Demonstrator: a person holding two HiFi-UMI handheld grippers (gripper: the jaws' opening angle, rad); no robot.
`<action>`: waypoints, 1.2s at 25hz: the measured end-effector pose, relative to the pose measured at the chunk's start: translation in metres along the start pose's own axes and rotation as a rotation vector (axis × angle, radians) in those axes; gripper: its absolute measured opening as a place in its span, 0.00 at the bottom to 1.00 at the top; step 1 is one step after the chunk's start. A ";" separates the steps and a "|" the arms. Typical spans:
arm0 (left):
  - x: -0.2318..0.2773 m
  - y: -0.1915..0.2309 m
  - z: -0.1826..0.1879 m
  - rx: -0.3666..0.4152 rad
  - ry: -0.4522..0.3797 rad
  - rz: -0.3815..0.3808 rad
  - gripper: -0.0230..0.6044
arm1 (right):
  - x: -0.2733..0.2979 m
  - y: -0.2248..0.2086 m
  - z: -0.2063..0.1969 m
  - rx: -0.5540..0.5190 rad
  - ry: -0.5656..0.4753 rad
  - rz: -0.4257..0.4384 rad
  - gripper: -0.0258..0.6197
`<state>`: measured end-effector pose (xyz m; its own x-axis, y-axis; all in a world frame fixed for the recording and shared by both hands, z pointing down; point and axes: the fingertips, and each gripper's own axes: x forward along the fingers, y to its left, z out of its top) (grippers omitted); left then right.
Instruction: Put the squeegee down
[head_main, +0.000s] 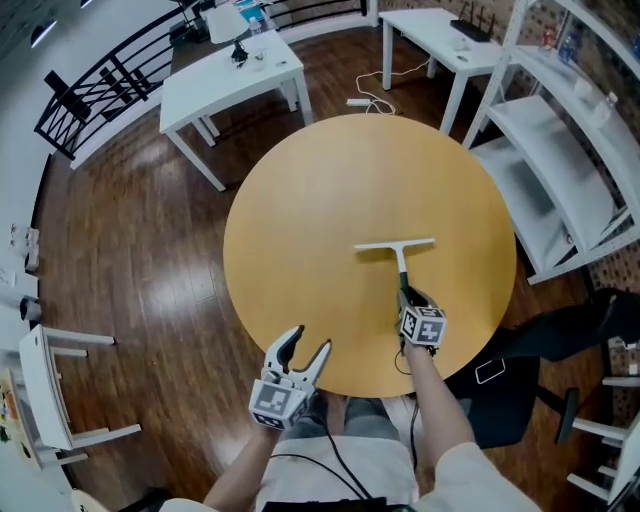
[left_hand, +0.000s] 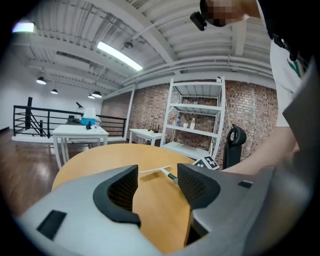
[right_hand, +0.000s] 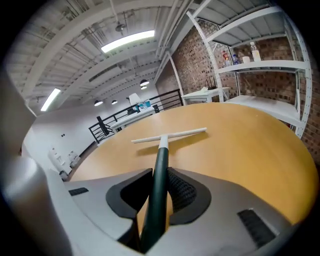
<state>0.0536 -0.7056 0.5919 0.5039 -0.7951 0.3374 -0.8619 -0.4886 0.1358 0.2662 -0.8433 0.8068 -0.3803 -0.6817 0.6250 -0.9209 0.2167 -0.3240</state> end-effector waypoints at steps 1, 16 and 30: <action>0.001 0.006 0.000 -0.006 0.003 -0.003 0.41 | 0.006 -0.002 -0.004 -0.009 0.016 -0.021 0.22; 0.003 0.039 0.069 0.045 -0.146 -0.079 0.41 | -0.113 0.080 0.121 -0.154 -0.498 0.080 0.59; -0.028 0.068 0.143 0.101 -0.387 0.004 0.46 | -0.243 0.214 0.172 -0.308 -0.736 0.112 0.75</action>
<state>-0.0109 -0.7675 0.4584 0.5017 -0.8641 -0.0405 -0.8635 -0.5031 0.0362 0.1762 -0.7516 0.4636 -0.4169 -0.9068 -0.0623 -0.9036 0.4209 -0.0795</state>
